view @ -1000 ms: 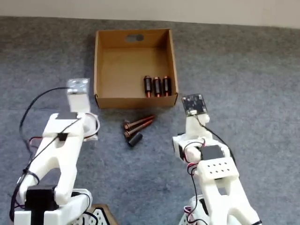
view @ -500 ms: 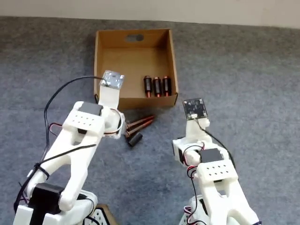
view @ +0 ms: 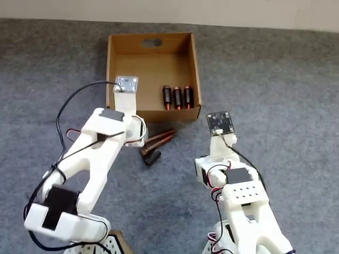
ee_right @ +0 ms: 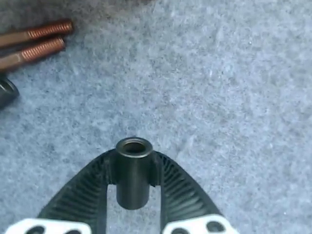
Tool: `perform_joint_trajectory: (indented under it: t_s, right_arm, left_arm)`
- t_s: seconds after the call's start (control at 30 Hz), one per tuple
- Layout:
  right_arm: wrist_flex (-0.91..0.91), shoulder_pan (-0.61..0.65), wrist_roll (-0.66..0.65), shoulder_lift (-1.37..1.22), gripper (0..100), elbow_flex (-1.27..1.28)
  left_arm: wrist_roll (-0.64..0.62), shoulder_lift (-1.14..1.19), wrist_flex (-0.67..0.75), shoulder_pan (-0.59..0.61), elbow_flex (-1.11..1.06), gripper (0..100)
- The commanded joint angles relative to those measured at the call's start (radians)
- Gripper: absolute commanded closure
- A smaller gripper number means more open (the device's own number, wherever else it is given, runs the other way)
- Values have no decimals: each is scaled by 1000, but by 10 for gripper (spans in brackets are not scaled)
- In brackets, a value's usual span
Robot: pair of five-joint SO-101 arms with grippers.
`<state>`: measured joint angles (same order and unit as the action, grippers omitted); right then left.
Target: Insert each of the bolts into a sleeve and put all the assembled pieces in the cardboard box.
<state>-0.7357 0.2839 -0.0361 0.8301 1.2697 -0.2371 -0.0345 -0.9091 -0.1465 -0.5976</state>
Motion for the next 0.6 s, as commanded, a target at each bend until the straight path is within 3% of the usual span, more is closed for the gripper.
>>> perform_joint_trajectory:
  t_s: [0.0, 0.13, 0.33, 0.57]
  right_arm:
    - [18, -13, 8, 21, 993, -5]
    - [18, -13, 6, 21, 993, -5]
    - [18, -8, 6, 21, 993, -5]
    - [18, -7, 6, 21, 993, -5]
  left_arm:
    - [-81, 41, 18, -13, 67, 808]
    - [-132, 42, 17, -15, 97, 808]
    - [-133, 50, -81, -59, 143, 808]
    - [-132, 51, -83, -122, 147, 808]
